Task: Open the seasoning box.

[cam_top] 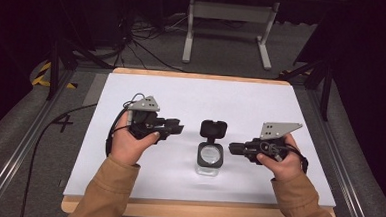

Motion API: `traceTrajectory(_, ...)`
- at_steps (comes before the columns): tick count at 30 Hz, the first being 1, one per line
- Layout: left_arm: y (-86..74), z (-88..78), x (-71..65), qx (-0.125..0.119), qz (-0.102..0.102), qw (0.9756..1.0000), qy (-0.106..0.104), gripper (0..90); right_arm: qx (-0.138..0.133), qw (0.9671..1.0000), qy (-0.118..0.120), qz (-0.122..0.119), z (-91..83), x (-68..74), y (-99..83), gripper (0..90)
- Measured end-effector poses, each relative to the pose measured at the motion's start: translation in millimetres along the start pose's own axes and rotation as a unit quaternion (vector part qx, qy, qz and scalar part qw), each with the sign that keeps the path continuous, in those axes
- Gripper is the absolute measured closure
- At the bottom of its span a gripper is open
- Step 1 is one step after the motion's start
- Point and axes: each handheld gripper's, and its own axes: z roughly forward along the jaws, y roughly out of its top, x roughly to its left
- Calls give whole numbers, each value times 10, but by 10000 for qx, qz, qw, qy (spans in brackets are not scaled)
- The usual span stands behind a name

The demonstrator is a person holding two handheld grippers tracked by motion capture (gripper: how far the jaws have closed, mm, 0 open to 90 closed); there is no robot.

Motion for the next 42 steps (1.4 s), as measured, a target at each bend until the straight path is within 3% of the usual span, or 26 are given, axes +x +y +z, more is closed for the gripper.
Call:
traceTrajectory(6,-164,-188,113,172,-178,9985,493,641,-143,9984,-503,206,-136,-228,51,827)
traceTrajectory(9,-254,-287,223,383,-329,9958,769,622,-146,9960,-810,338,-210,-355,29,817)
traceTrajectory(10,-254,-287,223,383,-329,9958,769,604,-220,9945,-903,486,-255,-427,5,803)
traceTrajectory(11,-280,-299,259,463,-400,9944,857,604,-220,9945,-903,486,-255,-427,5,803)
traceTrajectory(12,-333,-305,333,682,-521,9915,974,584,-262,9925,-979,687,-303,-499,-28,792)
traceTrajectory(13,-333,-305,333,682,-521,9915,974,574,-262,9925,-979,687,-303,-499,-28,792)
traceTrajectory(14,-409,-287,437,932,-700,9871,1099,567,-303,9901,-1087,835,-344,-564,-66,779)
traceTrajectory(15,-409,-287,437,932,-700,9871,1099,566,-303,9901,-1087,835,-344,-564,-66,779)
traceTrajectory(16,-440,-278,484,997,-718,9853,1188,566,-294,9887,-1169,895,-361,-595,-88,771)
traceTrajectory(17,-469,-269,526,1021,-773,9837,1258,552,-211,9857,-1365,970,-385,-659,-142,751)
traceTrajectory(19,-521,-257,608,1047,-878,9822,1292,546,-185,9838,-1456,1029,-393,-689,-170,737)
traceTrajectory(21,-578,-243,683,1035,-1022,9808,1302,529,-71,9792,-1683,1129,-400,-762,-239,700)
traceTrajectory(26,-747,-167,878,1176,-1037,9761,1502,426,148,9690,-2017,1419,-361,-936,-405,609)
traceTrajectory(29,-822,-128,966,1151,-1129,9761,1457,400,365,9638,-2202,1456,-308,-1022,-509,572)
traceTrajectory(32,-890,-77,1019,1309,-1230,9726,1479,395,504,9594,-2317,1530,-253,-1087,-595,542)
traceTrajectory(36,-928,-35,1044,1379,-1274,9713,1464,394,671,9568,-2377,1532,-189,-1144,-675,522)
traceTrajectory(38,-952,-2,1054,1452,-1259,9695,1519,391,740,9555,-2383,1574,-154,-1168,-715,511)
traceTrajectory(40,-996,39,1085,1605,-1244,9655,1629,384,858,9547,-2366,1590,-109,-1187,-753,511)
traceTrajectory(42,-1010,53,1095,1647,-1185,9653,1646,383,917,9542,-2360,1593,-65,-1193,-781,511)
